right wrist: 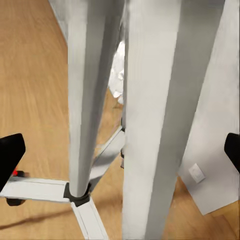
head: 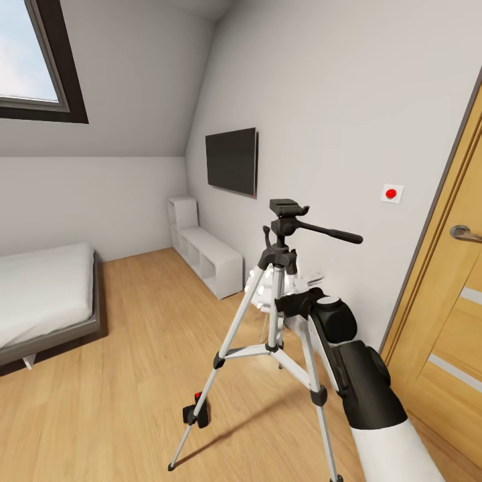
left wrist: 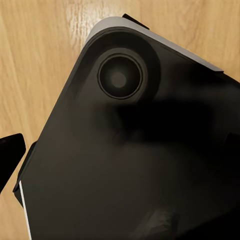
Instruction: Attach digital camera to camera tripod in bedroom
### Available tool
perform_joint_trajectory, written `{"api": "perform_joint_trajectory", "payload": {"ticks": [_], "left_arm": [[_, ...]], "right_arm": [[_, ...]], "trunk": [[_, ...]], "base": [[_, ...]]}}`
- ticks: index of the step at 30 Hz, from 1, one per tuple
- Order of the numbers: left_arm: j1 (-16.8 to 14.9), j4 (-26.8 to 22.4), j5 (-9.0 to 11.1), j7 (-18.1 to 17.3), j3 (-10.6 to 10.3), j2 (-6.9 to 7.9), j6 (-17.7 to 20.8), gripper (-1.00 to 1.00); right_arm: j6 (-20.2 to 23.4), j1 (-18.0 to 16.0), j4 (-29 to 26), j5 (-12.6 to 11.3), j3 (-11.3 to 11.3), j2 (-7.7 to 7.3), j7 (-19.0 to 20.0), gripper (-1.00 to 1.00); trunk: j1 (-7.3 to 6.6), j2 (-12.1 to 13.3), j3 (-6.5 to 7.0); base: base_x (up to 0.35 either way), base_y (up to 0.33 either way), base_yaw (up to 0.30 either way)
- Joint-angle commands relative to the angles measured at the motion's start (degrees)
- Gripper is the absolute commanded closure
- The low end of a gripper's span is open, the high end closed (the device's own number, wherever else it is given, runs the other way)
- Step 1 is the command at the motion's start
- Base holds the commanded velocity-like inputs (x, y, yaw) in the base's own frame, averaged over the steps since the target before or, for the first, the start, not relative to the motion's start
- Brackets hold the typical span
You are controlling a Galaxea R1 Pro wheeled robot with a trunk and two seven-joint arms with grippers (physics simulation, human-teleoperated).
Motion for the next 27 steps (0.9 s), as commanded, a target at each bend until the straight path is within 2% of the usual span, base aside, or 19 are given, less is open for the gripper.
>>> {"api": "perform_joint_trajectory", "payload": {"ticks": [1,5,8,27], "left_arm": [[0.01,-0.08,-0.15,0.19,0.23,-0.04,-0.09,-1.0],[0.01,-0.09,-0.31,0.19,0.2,-0.08,-0.09,-1.0],[0.01,-0.09,-0.33,0.19,0.2,-0.09,-0.09,-1.0],[0.01,-0.09,-0.43,0.19,0.2,-0.09,-0.09,-1.0]], "right_arm": [[0.25,-0.52,-0.04,0.59,-0.35,-0.01,0.55,-1.0],[0.25,-2.02,0.02,0.65,-2.88,-0.12,0.3,-1.0],[0.25,-2.2,0.1,0.85,-3.27,-0.14,0.19,-1.0],[0.25,-2.31,0.26,0.73,-3.55,-0.64,0.71,-1.0]], "trunk": [[0.0,-0.03,-0.06],[0.0,-0.03,-0.06],[0.0,-0.03,-0.06],[0.0,-0.03,-0.06]], "base": [[0.0,0.0,0.0],[0.0,0.0,0.0],[0.0,0.0,0.0],[0.0,0.0,0.0]]}}
